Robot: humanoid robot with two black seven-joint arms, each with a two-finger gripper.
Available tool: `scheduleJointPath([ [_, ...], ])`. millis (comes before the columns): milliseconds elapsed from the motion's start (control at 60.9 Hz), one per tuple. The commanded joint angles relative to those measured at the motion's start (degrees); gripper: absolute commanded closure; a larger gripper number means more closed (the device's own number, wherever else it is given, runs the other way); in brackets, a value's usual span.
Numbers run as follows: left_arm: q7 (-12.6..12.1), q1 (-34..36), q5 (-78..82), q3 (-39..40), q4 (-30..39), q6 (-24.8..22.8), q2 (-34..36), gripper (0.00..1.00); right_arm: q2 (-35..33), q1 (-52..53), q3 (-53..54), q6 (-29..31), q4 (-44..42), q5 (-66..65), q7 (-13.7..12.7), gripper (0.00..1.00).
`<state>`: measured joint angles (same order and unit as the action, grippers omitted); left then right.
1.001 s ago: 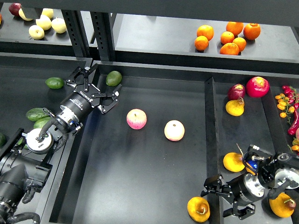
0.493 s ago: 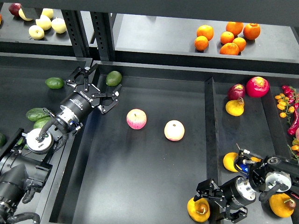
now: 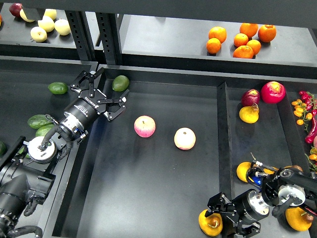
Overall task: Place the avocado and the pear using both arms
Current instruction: 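Lower the right gripper and close it on the yellow pear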
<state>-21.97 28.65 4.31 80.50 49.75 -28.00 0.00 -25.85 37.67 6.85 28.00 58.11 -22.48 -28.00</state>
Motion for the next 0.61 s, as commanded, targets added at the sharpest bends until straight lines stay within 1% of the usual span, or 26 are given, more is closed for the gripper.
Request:
scheduleJointPath([
  [0, 0.0, 0.0, 0.1, 0.0, 0.0, 0.0, 0.0, 0.01, 0.3, 0.0, 0.2, 0.0, -0.4, 0.0, 0.0, 0.2],
  [148, 0.0, 0.0, 0.0, 0.0, 0.0, 0.0, 0.0, 0.01, 0.6, 0.0, 0.3, 0.0, -0.6, 0.0, 0.0, 0.27],
  [164, 0.0, 0.0, 0.0, 0.0, 0.0, 0.0, 0.0, 0.01, 0.9, 0.0, 0.4, 0.0, -0.7, 0.0, 0.0, 0.31],
  [328, 0.0, 0.0, 0.0, 0.0, 0.0, 0.0, 0.0, 0.01, 1.2, 0.0, 0.4, 0.0, -1.0, 0.0, 0.0, 0.41],
  [361, 0.0, 0.0, 0.0, 0.0, 0.0, 0.0, 0.0, 0.01, 1.2, 0.0, 0.5, 0.0, -1.0, 0.0, 0.0, 0.46],
  [427, 0.0, 0.0, 0.0, 0.0, 0.0, 0.0, 0.0, 0.01, 1.2, 0.0, 0.5, 0.0, -1.1, 0.0, 0.0, 0.52],
  [493, 0.0, 0.0, 0.0, 0.0, 0.1, 0.0, 0.0, 0.01, 1.2, -0.7, 1.2, 0.0, -1.4, 0.0, 0.0, 0.61],
  [591, 0.0, 0.0, 0.0, 0.0, 0.1, 0.0, 0.0, 0.01, 1.3, -1.4, 3.0, 0.0, -1.7, 0.0, 0.0, 0.71],
])
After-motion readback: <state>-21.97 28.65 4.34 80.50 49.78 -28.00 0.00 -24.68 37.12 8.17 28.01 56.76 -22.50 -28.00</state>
